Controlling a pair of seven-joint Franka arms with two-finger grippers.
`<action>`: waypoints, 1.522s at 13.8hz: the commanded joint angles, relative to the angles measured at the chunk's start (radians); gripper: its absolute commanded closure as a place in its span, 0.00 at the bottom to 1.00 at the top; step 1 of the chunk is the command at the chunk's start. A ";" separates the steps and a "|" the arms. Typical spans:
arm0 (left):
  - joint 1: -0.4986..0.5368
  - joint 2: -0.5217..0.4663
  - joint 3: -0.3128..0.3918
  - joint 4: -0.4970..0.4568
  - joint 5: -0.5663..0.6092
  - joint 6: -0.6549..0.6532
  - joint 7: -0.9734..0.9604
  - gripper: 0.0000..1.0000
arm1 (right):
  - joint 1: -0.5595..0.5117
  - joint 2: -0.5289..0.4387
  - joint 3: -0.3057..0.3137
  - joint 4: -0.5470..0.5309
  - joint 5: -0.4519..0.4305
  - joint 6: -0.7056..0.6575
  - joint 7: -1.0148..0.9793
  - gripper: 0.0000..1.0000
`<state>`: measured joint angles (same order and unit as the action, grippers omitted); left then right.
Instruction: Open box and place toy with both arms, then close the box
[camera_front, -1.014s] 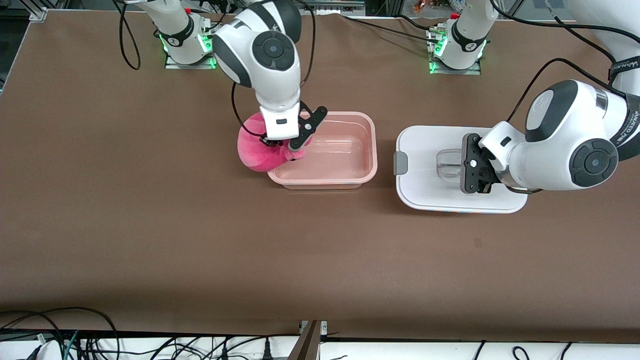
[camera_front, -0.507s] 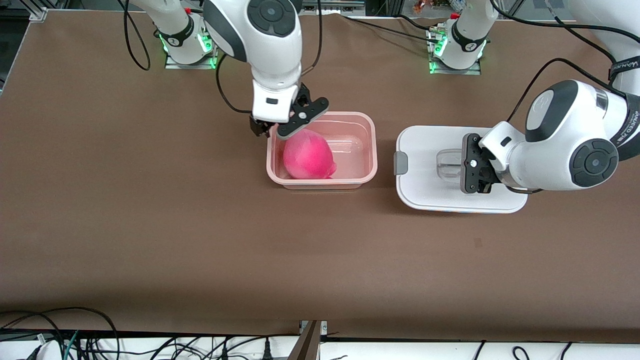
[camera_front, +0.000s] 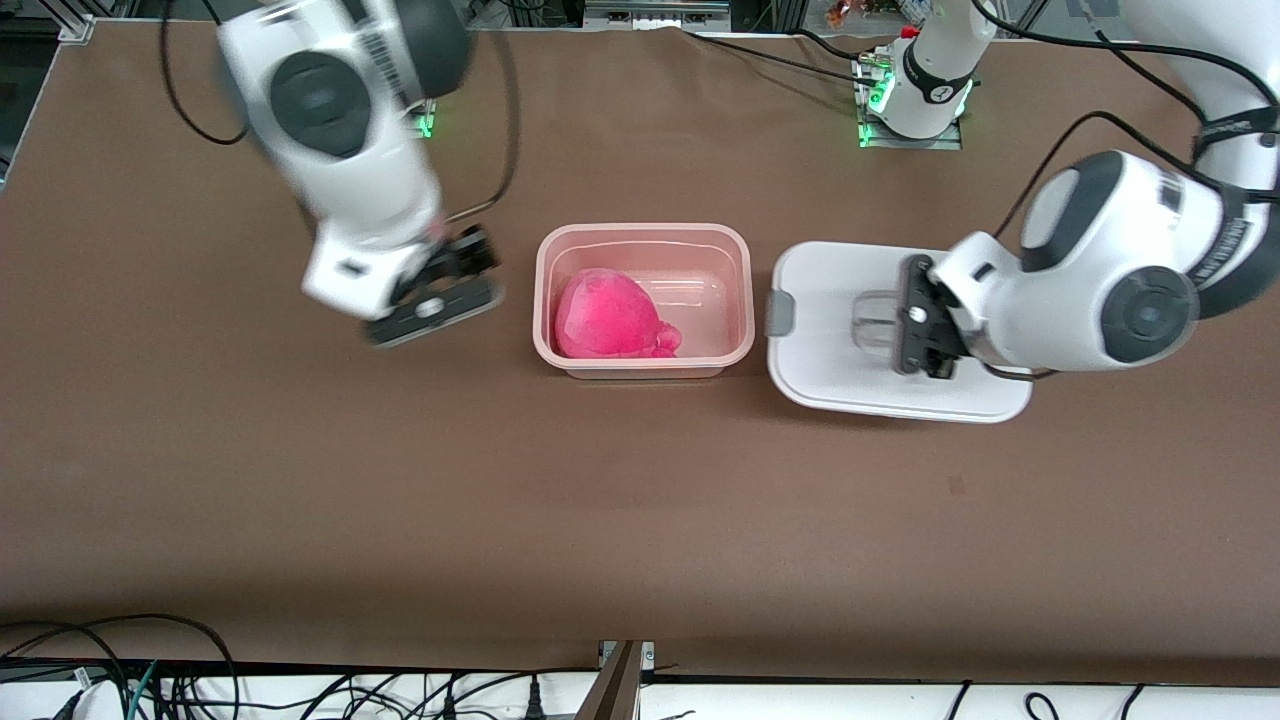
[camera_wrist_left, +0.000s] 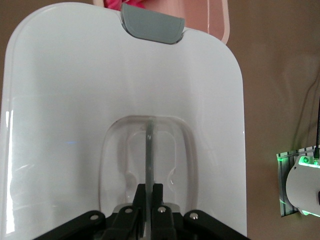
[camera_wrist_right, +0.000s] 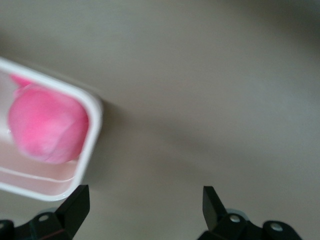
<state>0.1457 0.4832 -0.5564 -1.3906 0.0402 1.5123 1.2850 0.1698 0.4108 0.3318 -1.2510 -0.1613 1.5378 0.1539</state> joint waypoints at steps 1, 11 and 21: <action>-0.164 0.020 0.007 0.057 -0.008 0.035 -0.071 1.00 | -0.186 -0.004 0.021 0.002 0.089 -0.021 -0.002 0.00; -0.386 0.184 0.009 0.058 -0.023 0.348 -0.395 1.00 | -0.377 -0.029 -0.058 -0.001 0.095 -0.122 -0.088 0.00; -0.446 0.201 0.010 0.039 0.010 0.351 -0.486 1.00 | -0.368 -0.185 -0.135 -0.100 0.085 -0.134 -0.128 0.00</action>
<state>-0.2920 0.6750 -0.5536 -1.3703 0.0368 1.8771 0.7944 -0.1995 0.2955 0.2054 -1.3057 -0.0751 1.3885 0.0269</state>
